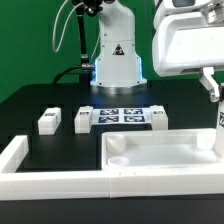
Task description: Assemble desk
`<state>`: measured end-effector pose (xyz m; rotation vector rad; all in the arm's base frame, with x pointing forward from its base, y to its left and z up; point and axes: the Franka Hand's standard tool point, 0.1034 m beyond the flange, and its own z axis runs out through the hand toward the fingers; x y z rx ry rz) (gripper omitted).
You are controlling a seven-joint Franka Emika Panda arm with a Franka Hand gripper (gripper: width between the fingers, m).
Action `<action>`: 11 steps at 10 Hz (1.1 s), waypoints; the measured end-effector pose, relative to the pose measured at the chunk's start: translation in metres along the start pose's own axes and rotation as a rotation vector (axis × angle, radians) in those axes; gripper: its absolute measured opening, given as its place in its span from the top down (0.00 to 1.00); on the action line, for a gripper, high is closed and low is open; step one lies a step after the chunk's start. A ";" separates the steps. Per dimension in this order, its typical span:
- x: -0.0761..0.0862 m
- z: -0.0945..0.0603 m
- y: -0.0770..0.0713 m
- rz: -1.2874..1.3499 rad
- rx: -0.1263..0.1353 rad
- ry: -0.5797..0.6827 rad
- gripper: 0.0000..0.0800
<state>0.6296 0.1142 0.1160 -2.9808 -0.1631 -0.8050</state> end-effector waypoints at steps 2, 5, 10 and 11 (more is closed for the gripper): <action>0.000 0.000 0.000 -0.001 0.000 -0.001 0.64; 0.000 0.000 0.000 -0.002 0.000 -0.001 0.21; 0.000 0.000 0.000 -0.003 0.000 -0.001 0.19; -0.001 0.001 0.001 0.000 0.000 -0.013 0.19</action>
Offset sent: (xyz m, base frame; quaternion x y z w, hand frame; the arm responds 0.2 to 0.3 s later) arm 0.0000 0.0000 0.0000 0.0000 0.0000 0.0000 1.0000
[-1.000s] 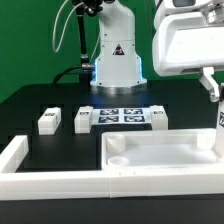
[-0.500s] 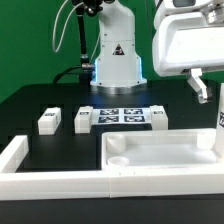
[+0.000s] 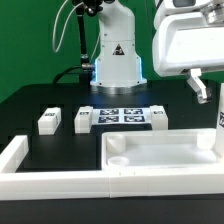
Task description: Assemble desk
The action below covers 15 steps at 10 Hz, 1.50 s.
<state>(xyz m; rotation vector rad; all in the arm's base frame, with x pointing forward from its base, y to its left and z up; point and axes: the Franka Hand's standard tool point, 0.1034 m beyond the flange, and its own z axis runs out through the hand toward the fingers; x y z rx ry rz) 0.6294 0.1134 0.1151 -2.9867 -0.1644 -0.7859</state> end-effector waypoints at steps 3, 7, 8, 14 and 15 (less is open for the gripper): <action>0.014 0.001 0.007 0.024 0.001 -0.106 0.19; 0.011 0.006 0.003 0.031 0.012 -0.378 0.19; 0.010 0.008 0.003 0.028 0.011 -0.426 0.19; 0.010 0.010 0.002 0.207 -0.029 -0.455 0.64; 0.010 0.010 0.003 0.270 -0.044 -0.454 0.64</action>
Offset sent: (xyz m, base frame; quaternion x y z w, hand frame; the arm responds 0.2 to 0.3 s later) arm 0.0118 -0.0034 -0.0022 0.0061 -0.0166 0.0390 0.9991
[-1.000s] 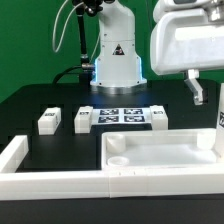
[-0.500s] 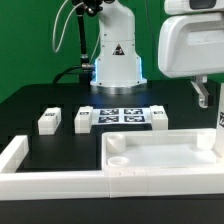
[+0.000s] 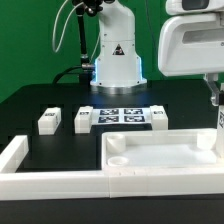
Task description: Assemble desk
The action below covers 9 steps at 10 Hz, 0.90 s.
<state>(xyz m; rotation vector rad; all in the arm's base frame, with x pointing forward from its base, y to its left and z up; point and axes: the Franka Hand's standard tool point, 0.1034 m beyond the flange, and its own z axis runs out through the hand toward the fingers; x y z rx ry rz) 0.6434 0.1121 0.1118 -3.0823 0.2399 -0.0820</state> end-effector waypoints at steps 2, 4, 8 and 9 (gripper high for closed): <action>0.000 0.001 0.002 0.219 0.007 0.037 0.64; 0.000 0.001 0.006 0.553 0.027 0.048 0.64; -0.002 0.002 0.008 1.144 0.072 0.005 0.64; -0.004 0.002 0.005 1.198 0.067 -0.001 0.64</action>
Offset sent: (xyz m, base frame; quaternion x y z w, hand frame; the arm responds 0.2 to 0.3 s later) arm -0.0077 -0.0091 -0.0054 0.0230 0.0270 0.4351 0.8997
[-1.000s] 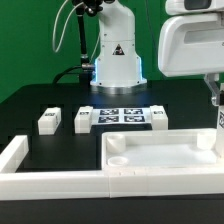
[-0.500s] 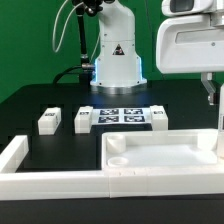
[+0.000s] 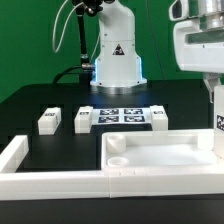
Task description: Assemble desk
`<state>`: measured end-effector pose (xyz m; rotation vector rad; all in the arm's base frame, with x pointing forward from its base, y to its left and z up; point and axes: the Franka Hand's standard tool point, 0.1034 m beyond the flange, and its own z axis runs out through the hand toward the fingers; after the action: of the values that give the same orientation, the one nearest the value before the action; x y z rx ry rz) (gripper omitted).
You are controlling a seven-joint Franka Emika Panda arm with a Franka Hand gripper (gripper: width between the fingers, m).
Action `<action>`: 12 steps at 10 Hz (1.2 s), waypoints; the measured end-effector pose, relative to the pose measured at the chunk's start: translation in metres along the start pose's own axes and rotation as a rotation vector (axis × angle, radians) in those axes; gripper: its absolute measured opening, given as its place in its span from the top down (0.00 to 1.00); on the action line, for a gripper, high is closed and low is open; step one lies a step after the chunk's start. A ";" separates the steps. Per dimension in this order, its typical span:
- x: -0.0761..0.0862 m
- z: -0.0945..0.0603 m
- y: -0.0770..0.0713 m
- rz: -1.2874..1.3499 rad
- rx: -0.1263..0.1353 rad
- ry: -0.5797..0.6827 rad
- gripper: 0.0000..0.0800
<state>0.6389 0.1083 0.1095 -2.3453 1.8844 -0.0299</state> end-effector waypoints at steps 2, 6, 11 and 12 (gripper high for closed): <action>0.000 0.001 0.000 -0.048 0.000 0.000 0.64; 0.004 0.010 0.004 -0.686 -0.022 -0.042 0.21; 0.002 0.005 0.000 -1.139 -0.025 -0.032 0.19; -0.003 0.003 -0.002 -1.269 -0.021 -0.030 0.19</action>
Offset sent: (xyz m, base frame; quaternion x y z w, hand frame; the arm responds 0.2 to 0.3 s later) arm 0.0048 0.0152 0.0002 0.0371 -0.1133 -0.3063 0.9444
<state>0.6410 0.1118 0.1072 -3.0401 0.1255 -0.0926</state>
